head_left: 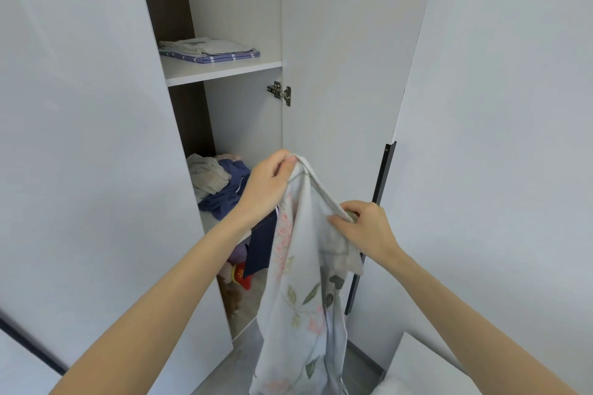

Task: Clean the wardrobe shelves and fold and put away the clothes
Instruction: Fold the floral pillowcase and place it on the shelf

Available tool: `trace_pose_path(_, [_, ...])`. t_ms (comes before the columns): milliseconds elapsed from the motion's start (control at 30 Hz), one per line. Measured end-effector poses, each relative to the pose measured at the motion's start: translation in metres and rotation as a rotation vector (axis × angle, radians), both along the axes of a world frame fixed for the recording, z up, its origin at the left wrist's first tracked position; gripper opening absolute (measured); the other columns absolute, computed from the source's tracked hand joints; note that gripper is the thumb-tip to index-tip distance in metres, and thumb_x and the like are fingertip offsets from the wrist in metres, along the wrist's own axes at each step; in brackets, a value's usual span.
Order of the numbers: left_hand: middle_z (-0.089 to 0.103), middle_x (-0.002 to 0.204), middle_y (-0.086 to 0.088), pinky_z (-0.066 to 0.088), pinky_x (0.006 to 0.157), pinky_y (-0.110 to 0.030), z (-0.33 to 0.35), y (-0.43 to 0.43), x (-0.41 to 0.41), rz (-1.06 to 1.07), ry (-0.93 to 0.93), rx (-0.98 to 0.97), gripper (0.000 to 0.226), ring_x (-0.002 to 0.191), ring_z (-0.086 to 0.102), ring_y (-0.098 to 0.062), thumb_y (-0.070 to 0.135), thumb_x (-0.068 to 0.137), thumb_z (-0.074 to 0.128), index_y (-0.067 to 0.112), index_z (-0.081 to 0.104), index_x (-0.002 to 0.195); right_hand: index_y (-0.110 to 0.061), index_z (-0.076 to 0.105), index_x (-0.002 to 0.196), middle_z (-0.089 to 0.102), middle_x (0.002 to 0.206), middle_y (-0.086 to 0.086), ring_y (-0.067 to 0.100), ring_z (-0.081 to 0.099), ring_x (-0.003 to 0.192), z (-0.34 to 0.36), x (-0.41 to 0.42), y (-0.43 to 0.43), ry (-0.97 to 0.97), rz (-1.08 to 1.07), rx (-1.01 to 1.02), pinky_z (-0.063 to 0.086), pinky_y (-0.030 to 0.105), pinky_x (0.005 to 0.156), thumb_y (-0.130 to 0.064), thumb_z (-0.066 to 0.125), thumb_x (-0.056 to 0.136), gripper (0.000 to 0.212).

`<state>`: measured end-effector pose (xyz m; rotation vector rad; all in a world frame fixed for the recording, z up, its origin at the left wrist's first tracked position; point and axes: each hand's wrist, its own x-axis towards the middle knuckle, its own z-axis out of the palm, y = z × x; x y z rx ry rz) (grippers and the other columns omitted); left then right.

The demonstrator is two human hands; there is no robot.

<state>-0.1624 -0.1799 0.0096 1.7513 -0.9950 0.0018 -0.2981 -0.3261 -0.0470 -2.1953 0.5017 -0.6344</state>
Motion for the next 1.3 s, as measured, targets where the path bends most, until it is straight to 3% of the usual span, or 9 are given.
trace_pose_path(267, [0.06,0.096,-0.011,0.049,0.081,-0.042,-0.02,0.03,0.047,0.307,0.198,-0.057,0.031,0.092,0.058,-0.026,0.028,0.103,0.037,0.005,0.058,0.101,-0.028,0.071,0.073,0.066,0.064,-0.018,-0.001,0.057,0.061,0.003,0.0,-0.009,-0.058,-0.022,0.042,0.04,0.01,0.06,-0.021,0.073,0.085,0.013])
trace_pose_path(367, [0.059,0.112,-0.014,0.045,0.08,-0.032,-0.039,0.041,0.062,0.382,0.044,0.232,0.024,0.1,0.056,-0.025,0.024,0.1,0.044,0.008,0.056,0.112,-0.025,0.072,0.073,0.064,0.058,-0.018,-0.001,0.056,0.056,0.01,0.006,-0.006,-0.066,-0.002,0.057,0.04,0.011,0.057,-0.021,0.074,0.083,0.011])
trace_pose_path(467, [0.032,0.145,-0.007,0.034,0.106,-0.042,-0.049,0.043,0.054,0.181,-0.17,0.525,0.064,0.133,0.031,-0.027,0.03,0.085,0.068,0.022,0.039,0.141,-0.018,0.076,0.078,0.067,0.062,-0.009,0.003,0.053,0.055,0.016,0.014,0.002,-0.051,0.057,-0.01,0.04,0.016,0.055,-0.02,0.075,0.082,0.005])
trace_pose_path(533, [0.032,0.149,0.0,0.027,0.113,-0.047,-0.05,0.032,0.035,-0.027,-0.31,0.511,0.074,0.138,0.027,-0.022,0.044,0.08,0.07,0.027,0.036,0.144,-0.013,0.078,0.079,0.066,0.061,0.001,0.007,0.046,0.053,0.019,0.019,0.008,-0.037,0.122,-0.066,0.036,0.017,0.053,-0.017,0.075,0.081,0.006])
trace_pose_path(667, [0.065,0.105,0.01,0.048,0.089,-0.043,-0.053,0.009,0.006,-0.109,-0.165,0.322,0.03,0.098,0.06,-0.01,0.038,0.088,0.066,0.022,0.057,0.112,-0.015,0.079,0.087,0.063,0.057,-0.014,0.003,0.047,0.05,0.023,0.02,0.015,-0.04,0.183,-0.087,0.034,0.01,0.052,-0.014,0.074,0.082,0.008])
trace_pose_path(800, [0.059,0.089,-0.01,0.045,0.075,-0.049,-0.062,0.0,-0.002,-0.235,-0.05,0.217,0.01,0.081,0.056,-0.029,0.029,0.097,0.054,0.02,0.053,0.1,-0.019,0.078,0.088,0.073,0.079,-0.009,0.0,0.062,0.074,0.028,0.014,0.007,-0.016,0.174,-0.045,0.043,0.009,0.067,-0.016,0.077,0.08,0.008])
trace_pose_path(900, [0.052,0.089,-0.02,0.037,0.066,-0.042,-0.066,-0.005,-0.012,-0.288,0.032,0.171,0.013,0.071,0.047,-0.024,0.029,0.101,0.045,0.017,0.051,0.101,-0.023,0.075,0.09,0.071,0.082,-0.015,-0.004,0.061,0.075,0.03,0.006,-0.003,-0.005,0.176,-0.018,0.042,0.009,0.068,-0.019,0.082,0.074,0.017])
trace_pose_path(1100, [0.055,0.072,0.018,0.036,0.068,-0.016,-0.067,-0.017,-0.024,-0.295,0.103,0.094,0.018,0.07,0.048,0.0,0.021,0.1,0.05,0.018,0.06,0.085,-0.029,0.072,0.096,0.071,0.088,-0.012,0.008,0.061,0.078,0.03,-0.011,-0.012,0.013,0.215,0.035,0.049,0.024,0.073,-0.028,0.084,0.073,0.027])
trace_pose_path(1300, [0.052,0.061,0.018,0.032,0.058,-0.013,-0.066,-0.024,-0.026,-0.21,0.081,0.042,0.025,0.059,0.045,0.001,0.021,0.094,0.06,0.026,0.057,0.07,-0.022,0.073,0.101,0.071,0.086,-0.014,0.004,0.061,0.075,0.027,-0.012,-0.011,-0.011,0.273,0.02,0.049,0.018,0.072,-0.018,0.073,0.085,0.016])
